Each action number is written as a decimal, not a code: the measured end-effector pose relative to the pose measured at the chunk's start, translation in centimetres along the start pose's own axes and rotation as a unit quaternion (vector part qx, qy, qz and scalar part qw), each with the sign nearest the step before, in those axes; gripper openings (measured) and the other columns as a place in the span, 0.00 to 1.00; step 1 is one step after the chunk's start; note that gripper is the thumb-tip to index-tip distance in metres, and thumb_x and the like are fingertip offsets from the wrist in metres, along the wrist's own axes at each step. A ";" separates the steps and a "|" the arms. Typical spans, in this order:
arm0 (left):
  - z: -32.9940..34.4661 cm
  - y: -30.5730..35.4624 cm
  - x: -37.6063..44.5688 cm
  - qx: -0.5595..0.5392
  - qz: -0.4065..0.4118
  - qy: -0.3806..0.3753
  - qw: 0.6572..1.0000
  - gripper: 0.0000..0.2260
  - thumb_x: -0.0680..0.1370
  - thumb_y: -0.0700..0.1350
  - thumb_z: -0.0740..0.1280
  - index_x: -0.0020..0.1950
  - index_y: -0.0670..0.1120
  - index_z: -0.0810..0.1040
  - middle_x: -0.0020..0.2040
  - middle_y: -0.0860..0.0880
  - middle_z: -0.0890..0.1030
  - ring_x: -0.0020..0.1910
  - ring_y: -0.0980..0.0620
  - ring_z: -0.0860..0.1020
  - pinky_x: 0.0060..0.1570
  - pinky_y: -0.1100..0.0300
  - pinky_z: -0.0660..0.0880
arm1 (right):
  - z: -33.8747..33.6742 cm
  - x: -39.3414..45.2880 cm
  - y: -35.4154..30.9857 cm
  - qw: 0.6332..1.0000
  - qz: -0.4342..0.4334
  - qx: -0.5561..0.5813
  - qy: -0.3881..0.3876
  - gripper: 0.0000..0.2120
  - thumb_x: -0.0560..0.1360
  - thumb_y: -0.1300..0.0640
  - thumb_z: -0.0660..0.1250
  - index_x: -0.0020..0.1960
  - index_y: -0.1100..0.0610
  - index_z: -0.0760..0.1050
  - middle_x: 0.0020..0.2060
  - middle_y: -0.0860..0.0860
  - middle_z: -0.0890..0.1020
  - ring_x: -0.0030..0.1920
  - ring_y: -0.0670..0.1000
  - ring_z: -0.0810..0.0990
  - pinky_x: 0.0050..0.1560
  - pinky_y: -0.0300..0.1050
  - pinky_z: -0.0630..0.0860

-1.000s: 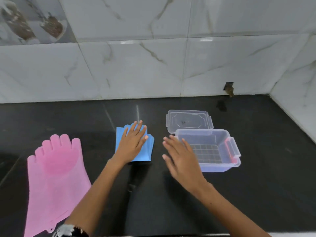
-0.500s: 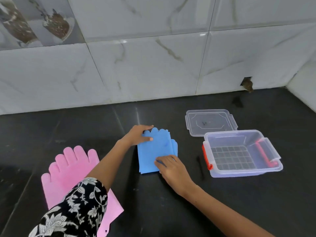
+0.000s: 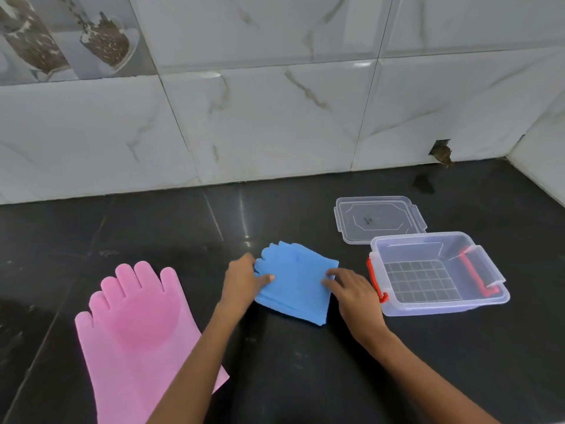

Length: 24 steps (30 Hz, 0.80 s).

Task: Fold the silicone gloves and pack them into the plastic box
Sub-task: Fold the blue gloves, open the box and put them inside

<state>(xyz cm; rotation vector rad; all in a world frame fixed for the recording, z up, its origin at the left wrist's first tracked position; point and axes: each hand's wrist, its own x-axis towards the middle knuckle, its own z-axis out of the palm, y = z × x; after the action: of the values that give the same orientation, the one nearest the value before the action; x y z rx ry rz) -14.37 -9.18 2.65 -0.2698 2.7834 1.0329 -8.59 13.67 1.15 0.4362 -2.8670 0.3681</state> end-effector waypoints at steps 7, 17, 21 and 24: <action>0.1 -0.4 -3.0 -0.035 -0.068 -0.011 0.997 0.29 0.68 0.52 0.76 0.60 0.39 0.69 0.56 0.42 0.76 0.55 0.43 0.77 0.50 0.53 0.76 | 0.5 1.1 -1.4 0.974 0.208 0.065 -0.061 0.19 0.78 0.56 0.62 0.68 0.49 0.69 0.74 0.52 0.64 0.69 0.54 0.70 0.64 0.44 0.72; -1.6 -0.8 -1.4 -0.229 -0.076 -0.158 0.957 0.20 0.75 0.41 0.70 0.66 0.43 0.72 0.61 0.44 0.78 0.56 0.46 0.79 0.51 0.48 0.81 | 0.2 1.6 -1.9 0.912 0.311 0.250 -0.101 0.24 0.76 0.57 0.66 0.71 0.54 0.66 0.67 0.53 0.74 0.62 0.53 0.76 0.67 0.51 0.70; -0.9 -0.6 -1.8 -0.225 -0.081 -0.066 0.969 0.20 0.73 0.40 0.72 0.64 0.42 0.75 0.59 0.42 0.78 0.57 0.44 0.78 0.54 0.44 0.79 | -0.3 2.1 -2.0 0.902 0.322 0.269 -0.103 0.25 0.75 0.58 0.67 0.71 0.55 0.66 0.68 0.53 0.73 0.63 0.54 0.76 0.68 0.51 0.70; -0.3 -0.4 -2.0 -0.198 -0.062 -0.004 0.978 0.17 0.72 0.39 0.74 0.59 0.41 0.78 0.55 0.44 0.81 0.54 0.46 0.79 0.55 0.45 0.78 | -0.6 2.4 -1.9 0.897 0.327 0.278 -0.101 0.25 0.75 0.58 0.68 0.70 0.55 0.67 0.67 0.54 0.74 0.63 0.54 0.76 0.66 0.49 0.71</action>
<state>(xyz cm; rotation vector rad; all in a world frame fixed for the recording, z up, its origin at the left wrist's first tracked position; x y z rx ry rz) -12.33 -9.41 3.05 -0.4783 2.4925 1.5412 -10.08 11.42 2.71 -0.4730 -2.9861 1.3422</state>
